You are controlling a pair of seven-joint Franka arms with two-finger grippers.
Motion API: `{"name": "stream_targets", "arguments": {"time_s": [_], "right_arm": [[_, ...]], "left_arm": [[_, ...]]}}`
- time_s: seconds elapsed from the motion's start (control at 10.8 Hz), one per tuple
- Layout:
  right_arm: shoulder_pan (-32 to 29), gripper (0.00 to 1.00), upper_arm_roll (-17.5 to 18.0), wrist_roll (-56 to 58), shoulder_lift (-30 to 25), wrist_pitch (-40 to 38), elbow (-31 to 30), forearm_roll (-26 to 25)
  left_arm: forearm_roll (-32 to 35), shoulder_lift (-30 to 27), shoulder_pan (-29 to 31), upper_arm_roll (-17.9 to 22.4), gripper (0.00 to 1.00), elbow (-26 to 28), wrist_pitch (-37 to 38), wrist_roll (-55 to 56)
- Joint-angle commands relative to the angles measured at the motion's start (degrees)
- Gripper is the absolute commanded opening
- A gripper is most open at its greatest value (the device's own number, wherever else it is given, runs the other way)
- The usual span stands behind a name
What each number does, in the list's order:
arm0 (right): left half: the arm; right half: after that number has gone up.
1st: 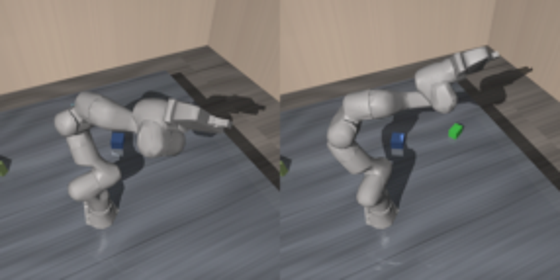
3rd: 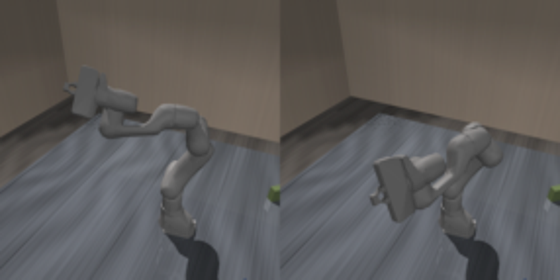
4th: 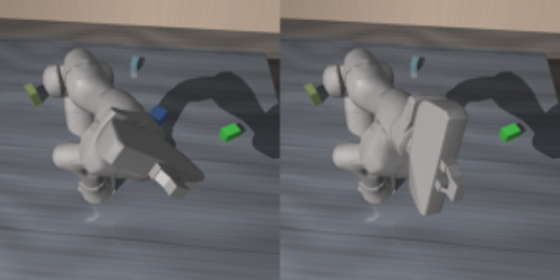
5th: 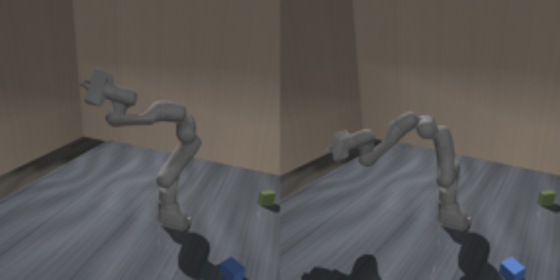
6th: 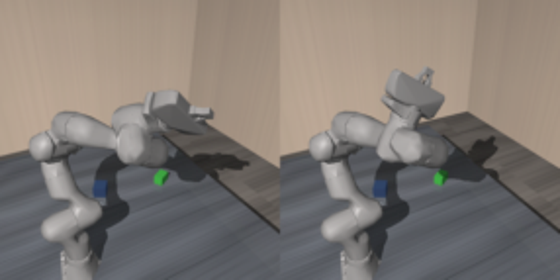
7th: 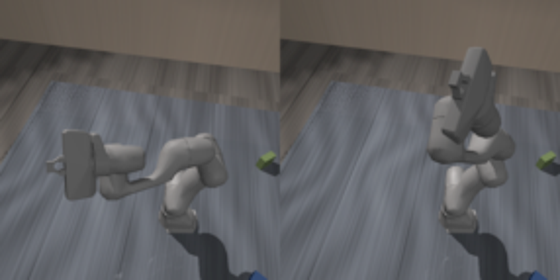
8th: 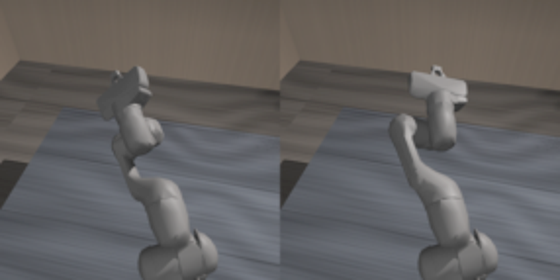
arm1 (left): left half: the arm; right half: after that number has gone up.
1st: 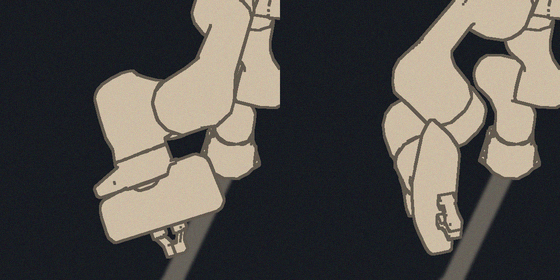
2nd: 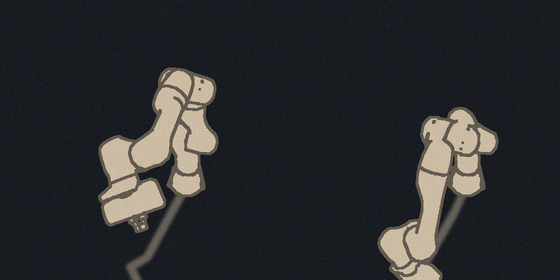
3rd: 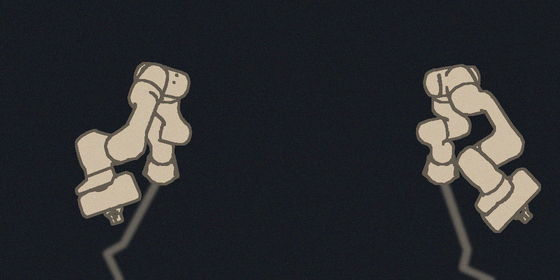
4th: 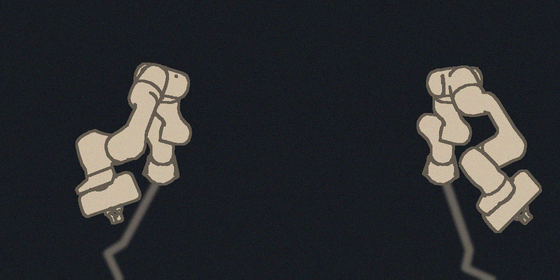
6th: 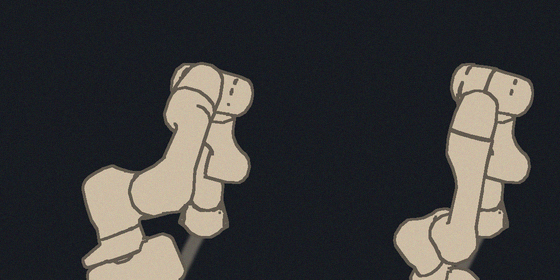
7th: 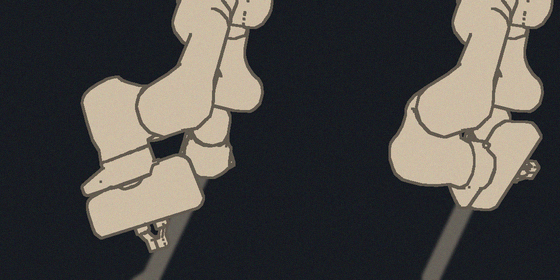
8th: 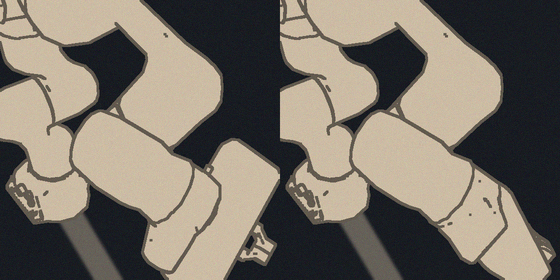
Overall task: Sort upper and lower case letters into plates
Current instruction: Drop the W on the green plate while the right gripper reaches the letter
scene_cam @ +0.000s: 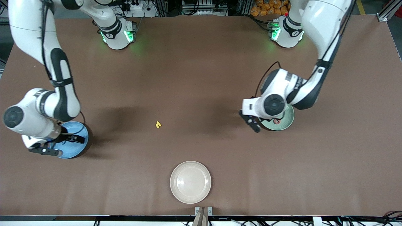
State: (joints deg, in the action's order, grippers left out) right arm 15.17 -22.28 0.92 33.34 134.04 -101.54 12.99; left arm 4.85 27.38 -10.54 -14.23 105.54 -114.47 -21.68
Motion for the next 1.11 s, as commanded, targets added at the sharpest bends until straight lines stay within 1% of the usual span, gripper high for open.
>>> {"name": "stream_targets", "arguments": {"time_s": [0.0,0.09,0.18,0.37,0.55,0.65,0.74,0.92,1.02], "right_arm": [[6.42,1.00,-0.39,-8.28,0.41,-1.49,0.55,-0.86],[9.06,1.00,-0.39,-8.65,0.32,-2.63,0.55,-0.86],[11.61,1.00,-0.30,-8.13,0.32,-2.81,0.64,-0.86],[16.98,1.00,-0.22,-7.77,0.32,-2.55,0.81,-0.78],[21.55,1.00,0.13,-2.70,0.23,-2.11,0.64,-0.69],[24.53,1.00,0.14,-2.15,0.32,-1.24,0.72,-0.60],[27.00,1.00,0.14,-2.15,0.84,1.55,0.29,-0.51],[30.35,1.00,0.22,-1.88,1.90,7.09,-1.38,-0.51],[31.32,1.00,0.66,-1.53,2.69,7.46,-1.30,-0.43]], "left_arm": [[-0.28,-4.26,7.79,-1.93,0.32,14.12,-12.65,-5.20],[-0.28,-4.18,9.38,-2.11,0.33,16.34,-16.19,-7.21],[-0.37,-4.18,9.48,-2.12,0.40,16.45,-16.40,-7.76],[-0.98,-4.18,9.39,-2.12,0.40,16.19,-16.32,-7.15],[-1.16,-4.00,9.13,-2.20,0.40,16.01,-16.32,-6.36],[-1.16,-4.09,8.87,-2.29,0.40,16.01,-16.23,-3.83],[-1.16,-4.00,8.87,-2.73,0.43,16.01,-16.23,-1.72],[-1.34,-3.91,9.39,-3.17,0.93,15.75,-16.23,-0.56],[-1.42,-4.09,9.66,-3.08,0.96,15.05,-15.97,-0.29]]}}
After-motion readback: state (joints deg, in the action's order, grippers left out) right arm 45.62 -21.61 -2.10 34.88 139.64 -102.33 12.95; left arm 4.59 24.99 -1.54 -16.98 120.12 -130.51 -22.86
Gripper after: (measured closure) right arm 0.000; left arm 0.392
